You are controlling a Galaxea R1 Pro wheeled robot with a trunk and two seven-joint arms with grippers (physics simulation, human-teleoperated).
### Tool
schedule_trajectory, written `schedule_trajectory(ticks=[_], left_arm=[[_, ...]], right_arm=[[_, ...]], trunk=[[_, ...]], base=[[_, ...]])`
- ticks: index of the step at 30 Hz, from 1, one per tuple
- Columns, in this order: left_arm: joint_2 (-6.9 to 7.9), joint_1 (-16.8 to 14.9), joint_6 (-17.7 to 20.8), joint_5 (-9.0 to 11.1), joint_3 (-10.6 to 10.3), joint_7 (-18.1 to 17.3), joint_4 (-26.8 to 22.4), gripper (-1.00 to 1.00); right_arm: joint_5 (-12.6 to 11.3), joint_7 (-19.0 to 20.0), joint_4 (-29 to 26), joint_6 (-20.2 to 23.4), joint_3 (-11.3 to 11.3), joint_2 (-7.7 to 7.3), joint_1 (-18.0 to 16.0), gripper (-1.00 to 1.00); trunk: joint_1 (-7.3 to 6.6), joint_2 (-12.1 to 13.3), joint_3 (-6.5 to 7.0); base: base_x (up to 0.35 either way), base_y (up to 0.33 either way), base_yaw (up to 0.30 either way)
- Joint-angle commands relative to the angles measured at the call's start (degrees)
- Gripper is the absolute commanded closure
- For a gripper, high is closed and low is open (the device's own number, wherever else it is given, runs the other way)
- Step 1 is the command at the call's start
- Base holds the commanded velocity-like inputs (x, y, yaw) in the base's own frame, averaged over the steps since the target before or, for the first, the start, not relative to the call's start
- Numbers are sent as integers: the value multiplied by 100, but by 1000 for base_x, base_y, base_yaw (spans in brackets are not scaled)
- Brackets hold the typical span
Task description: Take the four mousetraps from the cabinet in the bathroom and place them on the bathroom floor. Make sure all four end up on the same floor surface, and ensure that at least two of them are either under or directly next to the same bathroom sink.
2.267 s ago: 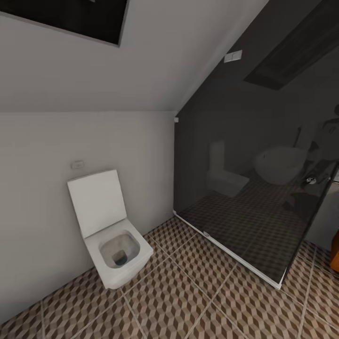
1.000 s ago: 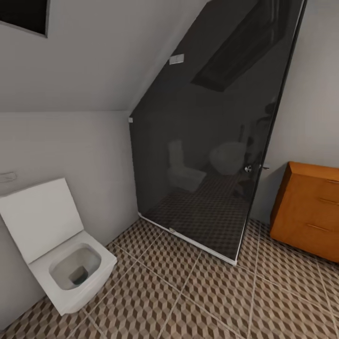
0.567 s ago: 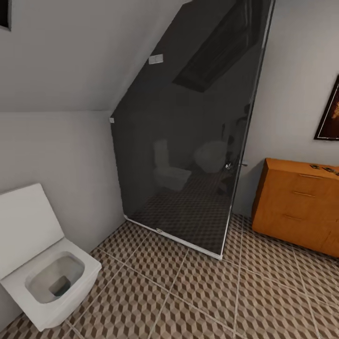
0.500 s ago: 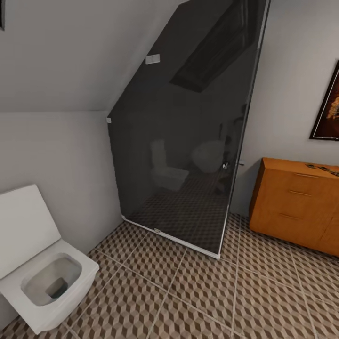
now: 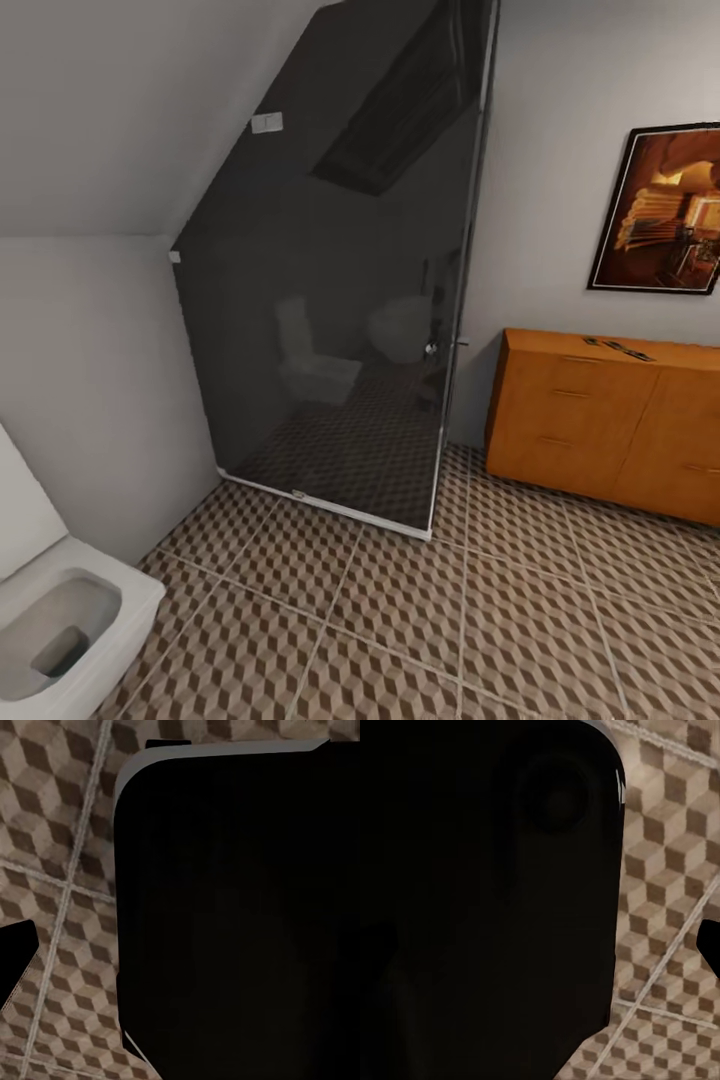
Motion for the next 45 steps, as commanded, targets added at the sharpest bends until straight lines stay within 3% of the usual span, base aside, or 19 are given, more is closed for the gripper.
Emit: schedule_trajectory(ticks=[1,45], left_arm=[[0,1,-11,9,2,4,-3,-100],[0,1,-12,38,11,13,-10,-100]], right_arm=[[-7,-1,1,-19,-1,0,-1,-100],[-7,-1,1,-20,9,6,-1,-100]], trunk=[[0,-2,-4],[0,-2,-4]], base=[[0,0,-285],[0,0,-286]])
